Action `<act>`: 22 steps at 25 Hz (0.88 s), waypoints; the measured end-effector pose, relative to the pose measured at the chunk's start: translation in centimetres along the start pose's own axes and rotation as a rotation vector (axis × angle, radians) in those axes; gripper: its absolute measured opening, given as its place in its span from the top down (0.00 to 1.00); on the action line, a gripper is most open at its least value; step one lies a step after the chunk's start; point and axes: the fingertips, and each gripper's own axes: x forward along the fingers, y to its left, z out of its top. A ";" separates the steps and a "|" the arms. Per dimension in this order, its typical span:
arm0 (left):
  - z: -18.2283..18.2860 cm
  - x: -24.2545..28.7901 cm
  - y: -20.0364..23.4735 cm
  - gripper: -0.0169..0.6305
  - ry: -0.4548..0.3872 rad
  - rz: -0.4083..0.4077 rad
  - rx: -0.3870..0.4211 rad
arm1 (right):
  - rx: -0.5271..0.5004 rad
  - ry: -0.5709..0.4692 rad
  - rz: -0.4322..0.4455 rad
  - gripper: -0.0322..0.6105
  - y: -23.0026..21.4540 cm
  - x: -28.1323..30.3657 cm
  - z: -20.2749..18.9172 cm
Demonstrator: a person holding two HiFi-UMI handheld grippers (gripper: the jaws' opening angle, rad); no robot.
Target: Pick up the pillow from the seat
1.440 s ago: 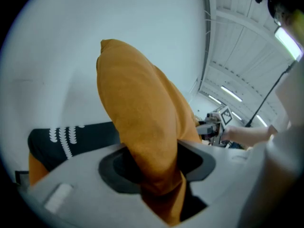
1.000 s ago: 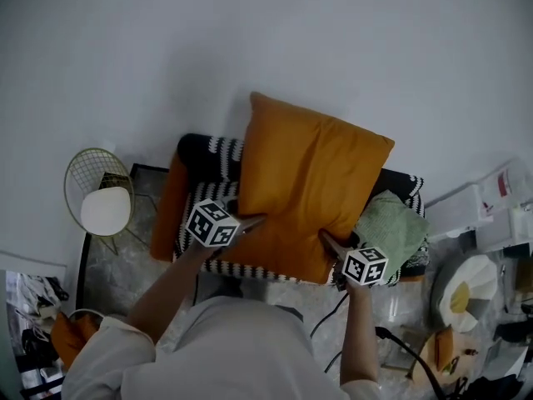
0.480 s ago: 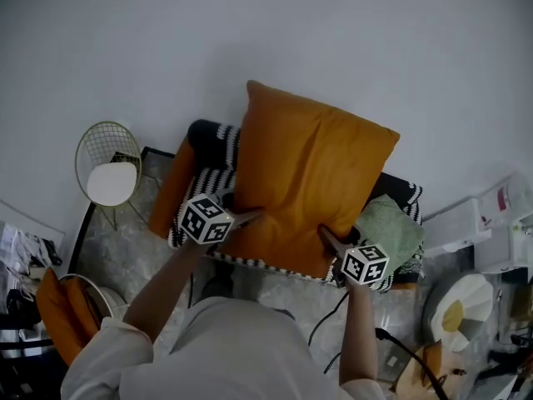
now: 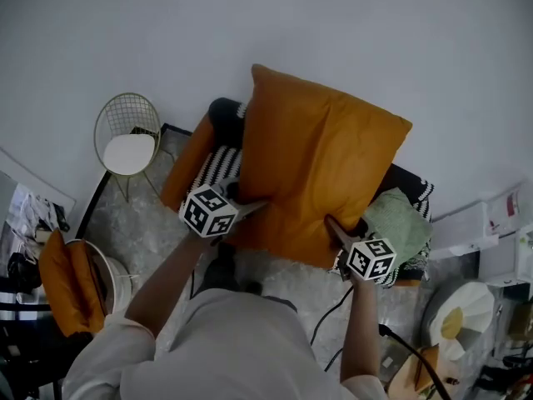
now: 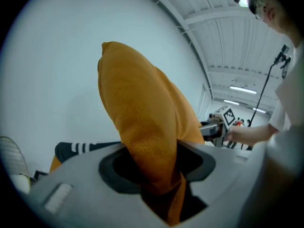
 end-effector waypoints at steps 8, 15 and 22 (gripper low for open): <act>-0.2 -3.2 0.0 0.65 -0.013 0.007 0.019 | -0.016 -0.017 0.016 0.50 2.9 0.4 0.3; -0.2 -6.8 2.4 0.65 -0.015 -0.013 0.030 | -0.012 -0.031 -0.003 0.50 6.5 2.6 1.1; 0.1 -9.2 5.0 0.65 -0.005 -0.023 0.040 | 0.005 -0.037 -0.019 0.50 8.9 5.0 1.8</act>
